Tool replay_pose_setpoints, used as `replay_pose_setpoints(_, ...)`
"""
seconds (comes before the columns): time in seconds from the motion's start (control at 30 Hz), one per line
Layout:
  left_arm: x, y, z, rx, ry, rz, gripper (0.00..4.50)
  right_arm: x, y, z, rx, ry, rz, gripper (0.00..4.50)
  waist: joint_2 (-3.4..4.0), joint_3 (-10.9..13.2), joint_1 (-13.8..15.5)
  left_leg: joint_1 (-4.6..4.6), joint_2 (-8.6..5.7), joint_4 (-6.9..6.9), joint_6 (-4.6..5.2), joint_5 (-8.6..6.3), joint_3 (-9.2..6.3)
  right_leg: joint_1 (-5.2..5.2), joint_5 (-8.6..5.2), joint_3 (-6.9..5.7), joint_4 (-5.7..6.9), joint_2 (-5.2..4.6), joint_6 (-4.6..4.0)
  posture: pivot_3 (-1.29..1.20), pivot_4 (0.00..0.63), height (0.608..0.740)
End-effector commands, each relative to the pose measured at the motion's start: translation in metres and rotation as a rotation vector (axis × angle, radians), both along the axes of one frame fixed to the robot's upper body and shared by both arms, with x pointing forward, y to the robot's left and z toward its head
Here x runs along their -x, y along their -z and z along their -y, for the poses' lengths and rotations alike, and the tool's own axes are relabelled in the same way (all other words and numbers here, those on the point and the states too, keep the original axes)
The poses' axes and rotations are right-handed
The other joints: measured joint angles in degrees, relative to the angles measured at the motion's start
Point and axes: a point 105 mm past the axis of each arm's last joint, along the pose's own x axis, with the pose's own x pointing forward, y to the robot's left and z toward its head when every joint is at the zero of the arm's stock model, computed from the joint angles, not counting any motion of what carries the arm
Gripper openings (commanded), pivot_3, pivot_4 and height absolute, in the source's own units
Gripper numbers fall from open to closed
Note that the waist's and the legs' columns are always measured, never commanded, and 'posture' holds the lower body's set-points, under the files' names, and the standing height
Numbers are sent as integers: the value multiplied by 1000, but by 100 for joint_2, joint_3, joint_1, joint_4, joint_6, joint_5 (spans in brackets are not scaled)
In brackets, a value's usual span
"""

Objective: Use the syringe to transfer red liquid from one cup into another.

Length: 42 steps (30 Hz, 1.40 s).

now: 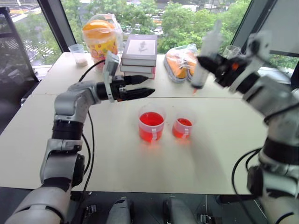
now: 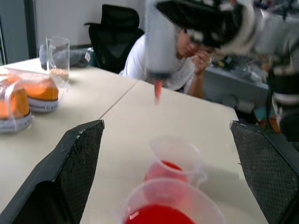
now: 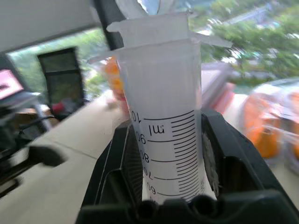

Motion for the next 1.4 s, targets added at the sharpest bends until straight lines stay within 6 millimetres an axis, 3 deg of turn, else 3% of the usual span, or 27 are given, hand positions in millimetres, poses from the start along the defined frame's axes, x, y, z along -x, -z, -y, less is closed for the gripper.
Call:
replay_pose_setpoints(0.03, 14, -8, -3, 1, 5, 47, 4450, -11, 25, 36, 55, 145, -303, 1377, -2, -1, 0, 0, -2, -5, 2, -1, 4, 0, 0, 3, -4, -4, 0, 0, 150, 740)
replay_pose_setpoints(0.2, 23, 2, -8, -11, -19, 33, 4450, -14, 74, 61, 146, 201, -627, 1377, -1, -1, -51, -5, -4, -6, 12, -7, 15, -8, 0, 13, -12, -2, 0, 0, 150, 740)
replay_pose_setpoints(0.37, 27, 6, -12, -22, -56, 33, 4450, -14, 116, 71, 167, 215, -841, 1377, 1, 0, -72, -4, -2, -7, 12, -7, 16, -16, 1, 16, -1, 4, 1, 0, 150, 740)
replay_pose_setpoints(0.47, 32, 8, -13, -16, -63, 29, 4450, -10, 155, 82, 194, 253, -980, 1377, 1, 0, -63, -5, -3, -6, 12, -7, 16, -16, 1, 17, -2, 4, 1, 0, 150, 740)
replay_pose_setpoints(0.67, 37, 10, -14, -20, -80, 26, 4450, -10, 187, 85, 205, 243, -1071, 1377, -1, -1, -51, -7, -3, -5, 12, -7, 15, -15, 1, 15, -5, 5, 2, 0, 150, 740)
replay_pose_setpoints(0.73, 39, 10, -15, -22, -82, 23, 4500, -11, 191, 84, 194, 237, -1078, 2399, -1, -1, -54, -4, -3, -4, 12, -7, 14, -9, 1, 12, -6, 5, 2, 0, 150, 740)
replay_pose_setpoints(0.77, 40, 10, -16, -25, -84, 21, 4500, -13, 190, 82, 184, 224, -1073, 2747, -1, -1, -56, -4, -3, -3, 12, -7, 14, -8, 1, 12, -6, 5, 2, 0, 150, 740)
replay_pose_setpoints(0.87, 43, 10, -18, -28, -86, 16, 4500, -16, 179, 79, 177, 202, -1038, 4376, -1, -1, -62, 0, -2, 0, 11, -7, 13, -4, 1, 13, -5, 6, 2, 0, 150, 740)
replay_pose_setpoints(0.93, 43, 10, -20, -33, -91, 14, 4500, -18, 168, 78, 182, 192, -998, 4452, -1, -1, -59, 0, -3, 2, 11, -7, 14, -4, 1, 13, -5, 5, 3, 0, 150, 740)
replay_pose_setpoints(1.03, 44, 10, -24, -42, -106, 9, 4500, -18, 136, 75, 259, 142, -842, 4452, 5, 2, -53, -2, -3, 1, 11, -7, 15, -9, 1, 15, -2, 5, 3, 0, 150, 740)
replay_pose_setpoints(1.13, 45, 11, -28, -49, -117, 7, 4500, -6, 102, 62, 288, 52, -711, 4452, 5, 2, -37, -9, -3, -9, 11, -7, 14, -20, 1, 14, -3, 5, 3, 0, 150, 740)
replay_pose_setpoints(1.27, 51, 13, -36, -70, -140, 2, 4500, 33, 55, 34, 259, -114, -498, 4452, 4, 2, -24, -15, -1, -17, 11, -7, 11, -24, -1, 11, -10, 5, 4, 0, 150, 740)
replay_pose_setpoints(1.4, 55, 14, -38, -81, -139, -8, 4500, 62, 48, 19, 267, -214, -387, 4452, 0, 0, -28, -11, -1, -8, 11, -7, 12, -17, -1, 12, -7, 1, 4, 0, 150, 740)
